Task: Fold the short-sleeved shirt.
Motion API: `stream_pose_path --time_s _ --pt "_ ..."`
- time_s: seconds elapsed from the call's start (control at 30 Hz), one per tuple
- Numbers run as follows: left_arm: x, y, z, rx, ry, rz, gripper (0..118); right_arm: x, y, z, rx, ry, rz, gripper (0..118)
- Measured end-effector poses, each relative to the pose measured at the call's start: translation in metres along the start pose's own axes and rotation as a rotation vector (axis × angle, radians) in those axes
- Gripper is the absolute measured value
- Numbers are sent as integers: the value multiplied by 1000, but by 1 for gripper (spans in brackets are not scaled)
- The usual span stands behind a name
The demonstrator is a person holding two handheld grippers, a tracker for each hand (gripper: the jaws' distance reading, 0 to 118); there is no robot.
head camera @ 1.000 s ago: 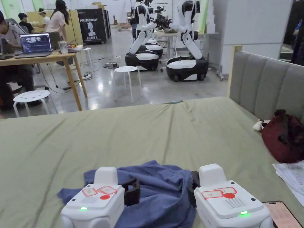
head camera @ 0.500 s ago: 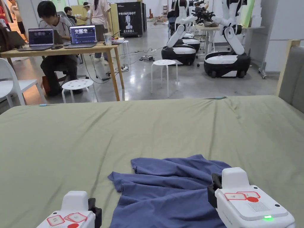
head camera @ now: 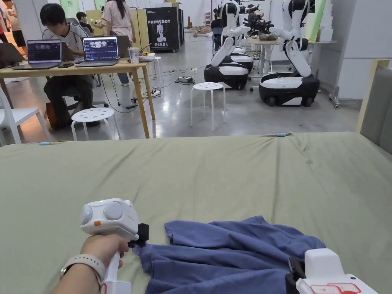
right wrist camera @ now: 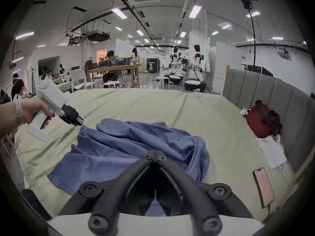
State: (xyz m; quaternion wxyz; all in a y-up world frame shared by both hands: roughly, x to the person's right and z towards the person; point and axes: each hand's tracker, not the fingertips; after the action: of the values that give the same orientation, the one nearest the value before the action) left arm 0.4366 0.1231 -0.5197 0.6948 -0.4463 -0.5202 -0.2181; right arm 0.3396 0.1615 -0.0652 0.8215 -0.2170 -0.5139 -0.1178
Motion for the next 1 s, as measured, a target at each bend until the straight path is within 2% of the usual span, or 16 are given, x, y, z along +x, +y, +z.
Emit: stream_pose_path --time_s 0.07,0.1,0.13,0.17,0.27,0.33,0.37,0.47,0.57,0.63,0.7,0.73,0.8,0.83,0.87,1.0 --pt "2 4 -22 -49 68 -28 115 7 -4 -5 -12 -6 -7 0" --pt "4 1 -27 -29 78 -57 114 10 -5 -7 -17 -10 -6 0" --pt "7 1 -32 -4 82 -87 106 13 -5 -9 -22 -16 -3 0" --pt "11 1 -38 -5 83 -107 84 17 -7 -10 -25 -25 -2 0" --pt "24 -11 -51 -97 79 -179 67 35 -12 -13 -35 -59 -18 0" --pt "34 -13 -44 -44 128 -199 65 54 -12 -13 -39 -103 -36 0" --pt "40 -16 -41 -37 140 -246 56 70 -10 -14 -42 -149 -54 0" --pt "53 -26 -28 -10 207 -423 8 121 2 -27 -84 -237 -101 0" --pt "43 -24 -8 35 120 -317 7 165 13 -64 -219 -227 -78 0" --pt "44 -33 13 50 111 -311 7 178 14 -89 -273 -179 -91 0" --pt "41 -35 25 66 98 -300 7 181 11 -115 -331 -132 -43 1" --pt "40 -36 31 75 90 -291 7 180 8 -126 -333 -80 -41 7" --pt "38 -36 39 82 84 -287 7 178 7 -146 -362 -55 -87 70" --pt "39 -37 42 85 84 -287 7 174 7 -154 -353 -34 -120 92" --pt "40 -37 44 86 85 -291 7 170 7 -161 -347 -24 -124 96" --pt "41 -36 45 91 89 -295 7 150 6 -197 -385 53 -116 91"
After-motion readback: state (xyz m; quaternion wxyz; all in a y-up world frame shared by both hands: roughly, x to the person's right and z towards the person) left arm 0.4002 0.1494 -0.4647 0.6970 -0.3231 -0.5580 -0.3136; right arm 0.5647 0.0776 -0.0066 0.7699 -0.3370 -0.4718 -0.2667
